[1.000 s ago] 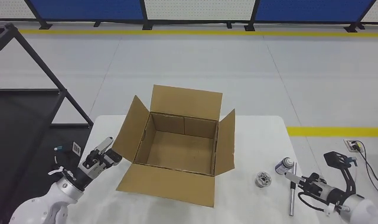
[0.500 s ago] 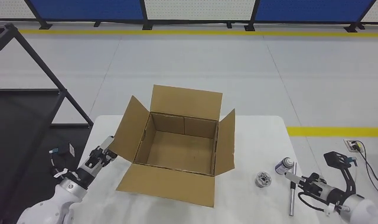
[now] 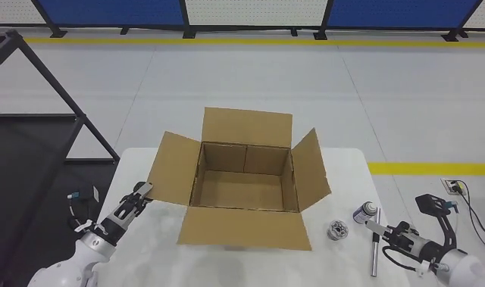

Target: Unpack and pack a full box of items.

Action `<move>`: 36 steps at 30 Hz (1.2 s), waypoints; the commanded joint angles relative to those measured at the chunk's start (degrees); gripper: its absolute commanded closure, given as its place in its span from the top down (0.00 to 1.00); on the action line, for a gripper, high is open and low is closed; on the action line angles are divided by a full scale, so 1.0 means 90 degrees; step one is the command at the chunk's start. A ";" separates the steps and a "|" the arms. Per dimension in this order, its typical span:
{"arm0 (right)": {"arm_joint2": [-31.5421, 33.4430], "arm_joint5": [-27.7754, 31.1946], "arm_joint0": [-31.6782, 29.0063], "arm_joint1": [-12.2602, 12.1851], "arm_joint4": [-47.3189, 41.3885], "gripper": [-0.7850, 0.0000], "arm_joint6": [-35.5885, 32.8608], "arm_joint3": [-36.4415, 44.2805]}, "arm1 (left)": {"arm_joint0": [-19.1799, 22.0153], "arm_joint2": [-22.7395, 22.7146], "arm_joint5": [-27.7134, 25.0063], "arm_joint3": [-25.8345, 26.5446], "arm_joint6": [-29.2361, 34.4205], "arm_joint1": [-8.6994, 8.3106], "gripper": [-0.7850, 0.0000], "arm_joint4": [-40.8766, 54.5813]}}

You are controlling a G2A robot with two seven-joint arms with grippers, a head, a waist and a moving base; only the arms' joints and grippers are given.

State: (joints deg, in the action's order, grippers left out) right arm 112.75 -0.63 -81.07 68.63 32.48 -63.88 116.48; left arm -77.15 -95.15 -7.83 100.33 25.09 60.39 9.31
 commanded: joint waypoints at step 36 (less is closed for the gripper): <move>-0.0231 -0.0037 -0.0113 -0.0038 0.0597 1.00 0.0075 0.0040 | -0.0841 -0.0612 -0.0191 0.0547 0.0186 0.0039 1.00 0.0803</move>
State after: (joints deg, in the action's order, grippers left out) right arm 111.34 -0.17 -82.01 68.39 35.76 -63.22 116.80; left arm -84.67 -100.15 -9.63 105.16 26.31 60.76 15.54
